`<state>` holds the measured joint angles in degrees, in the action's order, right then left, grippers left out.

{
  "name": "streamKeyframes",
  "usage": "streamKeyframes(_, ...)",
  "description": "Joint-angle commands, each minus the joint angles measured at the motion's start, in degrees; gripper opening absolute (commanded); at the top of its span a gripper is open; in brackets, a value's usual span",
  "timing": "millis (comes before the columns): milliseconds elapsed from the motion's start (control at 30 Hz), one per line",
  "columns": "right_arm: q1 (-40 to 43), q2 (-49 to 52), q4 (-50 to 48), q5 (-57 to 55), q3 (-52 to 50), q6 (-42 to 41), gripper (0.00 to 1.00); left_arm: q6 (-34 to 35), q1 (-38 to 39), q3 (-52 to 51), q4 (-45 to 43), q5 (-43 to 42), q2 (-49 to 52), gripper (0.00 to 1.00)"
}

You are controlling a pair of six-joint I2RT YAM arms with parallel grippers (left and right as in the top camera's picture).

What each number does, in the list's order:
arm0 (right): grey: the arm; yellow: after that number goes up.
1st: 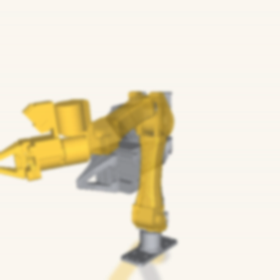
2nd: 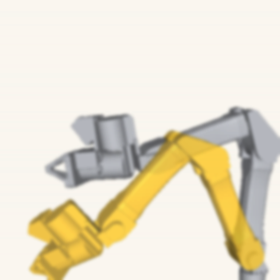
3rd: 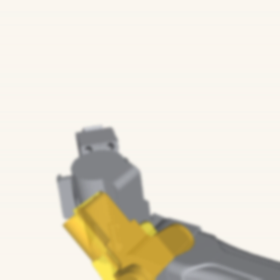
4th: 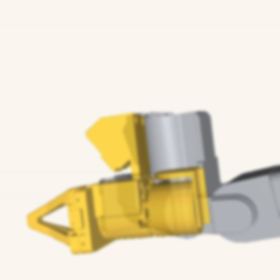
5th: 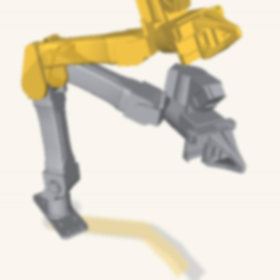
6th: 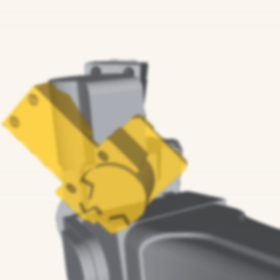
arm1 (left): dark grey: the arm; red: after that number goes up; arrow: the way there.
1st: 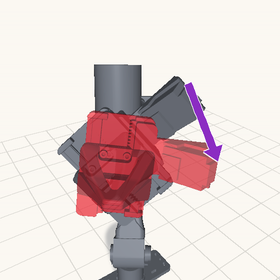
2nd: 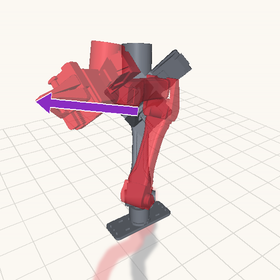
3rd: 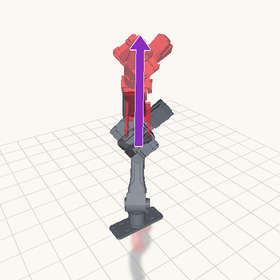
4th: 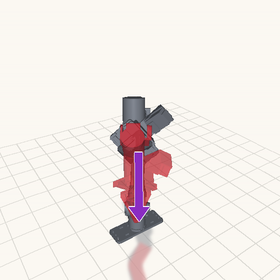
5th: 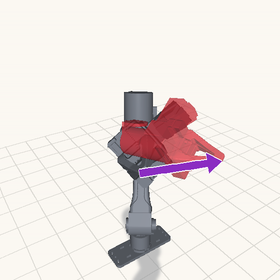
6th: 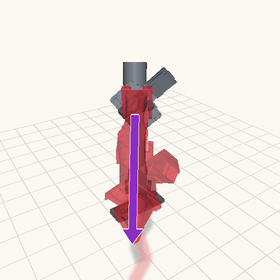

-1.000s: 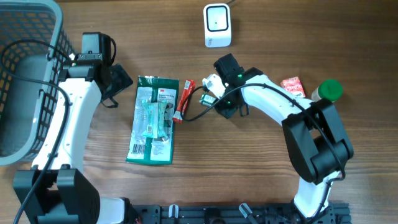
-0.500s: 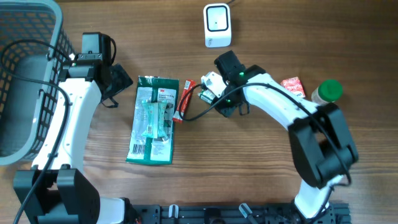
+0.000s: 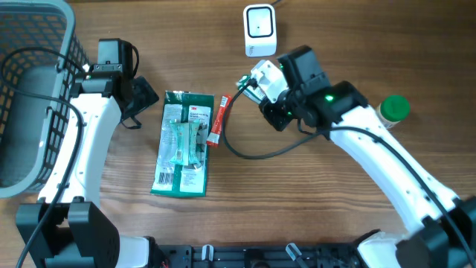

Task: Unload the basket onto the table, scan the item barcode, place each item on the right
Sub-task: 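Lift the Axe oil box and carry it to the scanner, then hold the Axe oil box label over the scanner window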

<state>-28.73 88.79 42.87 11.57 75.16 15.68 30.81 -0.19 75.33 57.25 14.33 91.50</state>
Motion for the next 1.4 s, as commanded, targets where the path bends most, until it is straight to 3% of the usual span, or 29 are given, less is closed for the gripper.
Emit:
streamKeyframes(0, -0.15, -2.47, 0.02, 0.87, 1.36, -2.32, 0.04, 1.18, -0.24, -0.46, 0.04, 0.72, 0.33, 1.00)
streamKeyframes(967, -0.04, -2.45, -1.49, -7.17, 1.99, -2.86, 0.04, 1.18, -0.26, -0.46, 0.04, 0.72, 0.33, 1.00)
streamKeyframes(1133, 1.16, -1.05, -0.98, -8.41, 9.18, -1.03, 0.04, 1.18, -0.26, -0.46, 0.02, 0.72, 0.33, 1.00)
streamKeyframes(1367, 2.56, 8.22, 3.76, -14.86, 26.45, 8.09, 0.04, 1.18, -0.24, -0.46, 0.02, 0.72, 0.33, 1.00)
